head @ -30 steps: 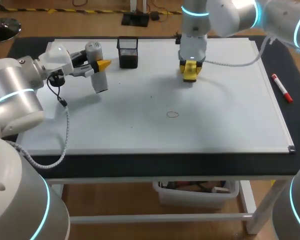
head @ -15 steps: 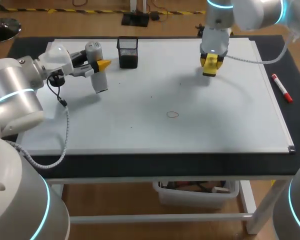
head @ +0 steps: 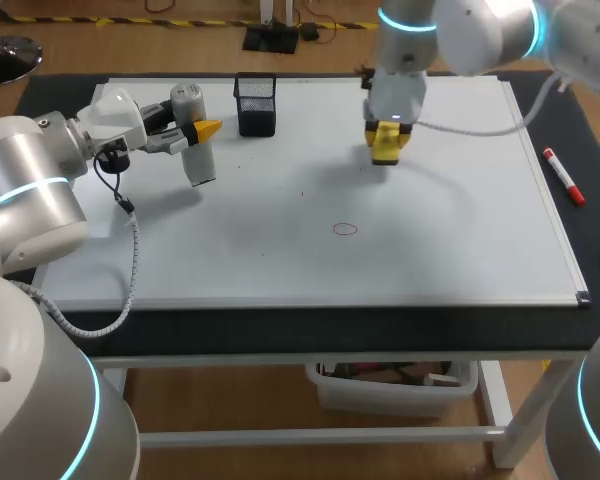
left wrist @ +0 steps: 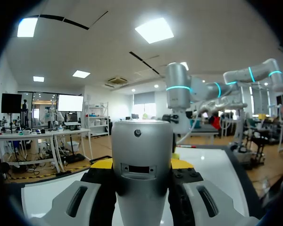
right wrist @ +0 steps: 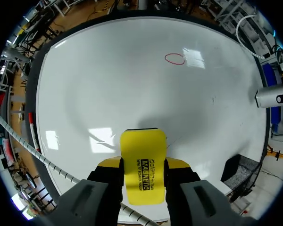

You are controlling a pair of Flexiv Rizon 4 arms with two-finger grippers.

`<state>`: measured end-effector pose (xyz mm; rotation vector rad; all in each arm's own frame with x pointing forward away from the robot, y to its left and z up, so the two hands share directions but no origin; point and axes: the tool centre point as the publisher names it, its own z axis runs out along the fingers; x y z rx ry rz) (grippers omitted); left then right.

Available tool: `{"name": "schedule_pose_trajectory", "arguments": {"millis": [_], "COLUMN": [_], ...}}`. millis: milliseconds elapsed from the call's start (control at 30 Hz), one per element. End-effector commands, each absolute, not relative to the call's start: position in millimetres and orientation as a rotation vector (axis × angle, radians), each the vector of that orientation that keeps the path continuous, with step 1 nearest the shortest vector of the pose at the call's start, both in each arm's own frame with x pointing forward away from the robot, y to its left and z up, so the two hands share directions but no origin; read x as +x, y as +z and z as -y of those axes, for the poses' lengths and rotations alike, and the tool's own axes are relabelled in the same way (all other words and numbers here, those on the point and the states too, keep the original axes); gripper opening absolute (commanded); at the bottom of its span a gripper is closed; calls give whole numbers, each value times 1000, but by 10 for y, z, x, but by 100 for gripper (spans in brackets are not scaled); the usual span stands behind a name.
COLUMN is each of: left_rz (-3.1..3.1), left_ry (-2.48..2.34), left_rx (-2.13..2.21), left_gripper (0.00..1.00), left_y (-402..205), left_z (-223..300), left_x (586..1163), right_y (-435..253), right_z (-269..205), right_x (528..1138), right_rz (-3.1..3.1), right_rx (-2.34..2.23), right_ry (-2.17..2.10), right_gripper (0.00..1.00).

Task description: Pick up the inspection probe, press it on each red-marked spot on the whiteboard one by one, put down the probe, pick up the eraser, and wipe off all the red marks.

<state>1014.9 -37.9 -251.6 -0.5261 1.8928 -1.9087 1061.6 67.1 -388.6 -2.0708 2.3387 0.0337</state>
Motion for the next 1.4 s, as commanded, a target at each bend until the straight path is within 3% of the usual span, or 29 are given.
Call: {"name": "schedule_pose_trajectory", "arguments": {"millis": [33, 800, 1400], "left_rz": [-1885, -1885, -1885], "left_ry": [-1910, -1910, -1910], "left_rx": [-525, -525, -525], "left_gripper": [0, 0, 0], "left_y": [-2518, -2518, -2518], "left_z": [384, 384, 384], "left_x": [10148, 10148, 10148], "right_y": [-3973, -4213, -4241], "right_z": [-859, -1018, -656], "right_x": [10653, 10572, 10614], "right_rz": [-2336, -2324, -2412], "right_rx": [-2110, -2168, -2106], "right_ry": [24, 33, -5], "right_gripper": [0, 0, 0]}}
